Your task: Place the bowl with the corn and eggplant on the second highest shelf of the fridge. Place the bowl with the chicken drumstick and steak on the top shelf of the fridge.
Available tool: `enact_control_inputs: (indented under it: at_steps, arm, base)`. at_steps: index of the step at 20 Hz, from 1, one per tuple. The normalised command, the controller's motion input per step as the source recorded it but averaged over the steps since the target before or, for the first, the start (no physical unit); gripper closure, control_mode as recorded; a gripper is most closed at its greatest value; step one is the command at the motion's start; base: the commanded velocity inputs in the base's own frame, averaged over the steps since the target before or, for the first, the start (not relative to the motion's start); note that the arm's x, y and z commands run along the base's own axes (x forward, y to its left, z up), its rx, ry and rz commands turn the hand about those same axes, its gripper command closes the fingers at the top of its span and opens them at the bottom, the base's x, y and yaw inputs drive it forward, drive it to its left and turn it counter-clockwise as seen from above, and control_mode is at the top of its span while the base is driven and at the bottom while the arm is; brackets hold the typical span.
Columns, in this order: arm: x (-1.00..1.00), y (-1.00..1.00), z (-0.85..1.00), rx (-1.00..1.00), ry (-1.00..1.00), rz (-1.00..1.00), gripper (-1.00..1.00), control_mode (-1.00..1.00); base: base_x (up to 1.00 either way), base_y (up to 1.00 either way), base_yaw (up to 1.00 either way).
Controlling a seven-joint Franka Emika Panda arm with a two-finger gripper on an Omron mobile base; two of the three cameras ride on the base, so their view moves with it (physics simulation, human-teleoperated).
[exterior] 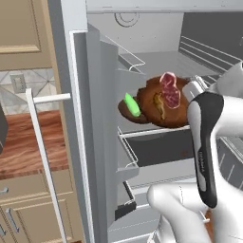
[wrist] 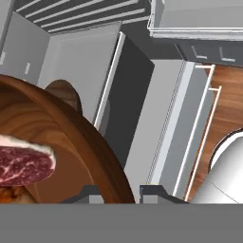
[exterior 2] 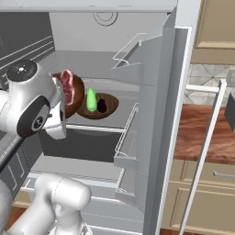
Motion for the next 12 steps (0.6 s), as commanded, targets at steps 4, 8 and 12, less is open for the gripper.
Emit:
enact_control_inputs:
  at_steps: [4, 8, 12]
  arm:
    - [0.00, 0.00, 0.71, 0.23, -0.01, -0.04, 1.00, -1.00]
    - [-0.11, -0.05, 0.12, 0.01, -0.23, -0.04, 1.00, -1.00]
    - [0.41, 0.00, 0.13, 0.04, -0.14, -0.12, 1.00, -1.00]
  base:
    - [0.00, 0.00, 0.00]
    - [0.00, 0.00, 0.00]
    - [0.00, 0.00, 0.00]
